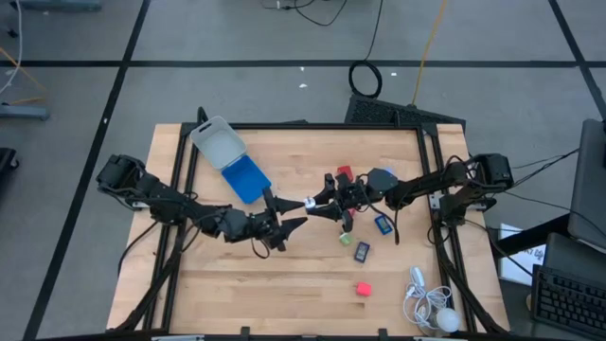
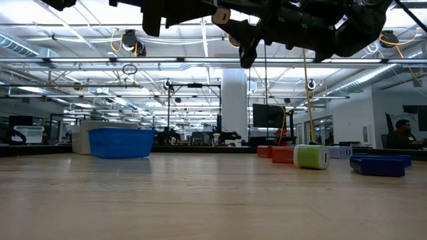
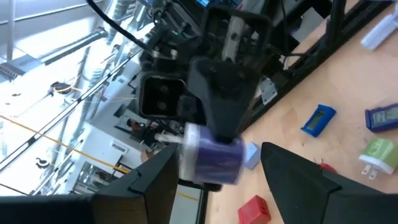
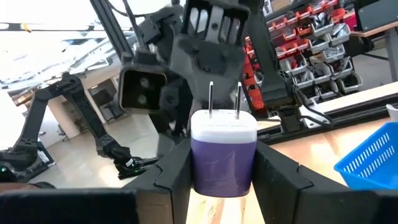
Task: Pick & Place Office items
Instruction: Put the violet charger adapter into the gray bin
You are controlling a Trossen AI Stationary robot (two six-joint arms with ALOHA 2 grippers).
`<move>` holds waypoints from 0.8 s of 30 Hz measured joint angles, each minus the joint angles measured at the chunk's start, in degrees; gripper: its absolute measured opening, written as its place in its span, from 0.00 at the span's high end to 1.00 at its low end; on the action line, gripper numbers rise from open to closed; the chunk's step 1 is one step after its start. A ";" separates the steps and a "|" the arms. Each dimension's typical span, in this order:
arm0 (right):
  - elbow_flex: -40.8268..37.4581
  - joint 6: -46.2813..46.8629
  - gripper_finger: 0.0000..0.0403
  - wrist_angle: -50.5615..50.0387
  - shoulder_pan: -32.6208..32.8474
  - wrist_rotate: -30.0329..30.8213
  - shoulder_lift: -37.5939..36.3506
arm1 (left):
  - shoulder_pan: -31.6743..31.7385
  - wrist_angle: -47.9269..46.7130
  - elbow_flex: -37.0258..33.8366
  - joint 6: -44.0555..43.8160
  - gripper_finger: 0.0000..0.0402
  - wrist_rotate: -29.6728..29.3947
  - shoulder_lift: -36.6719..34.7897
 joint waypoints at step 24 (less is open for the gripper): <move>2.53 -2.77 0.68 -4.82 2.23 0.04 0.02 | 0.25 -0.12 0.00 1.94 0.42 -0.31 0.00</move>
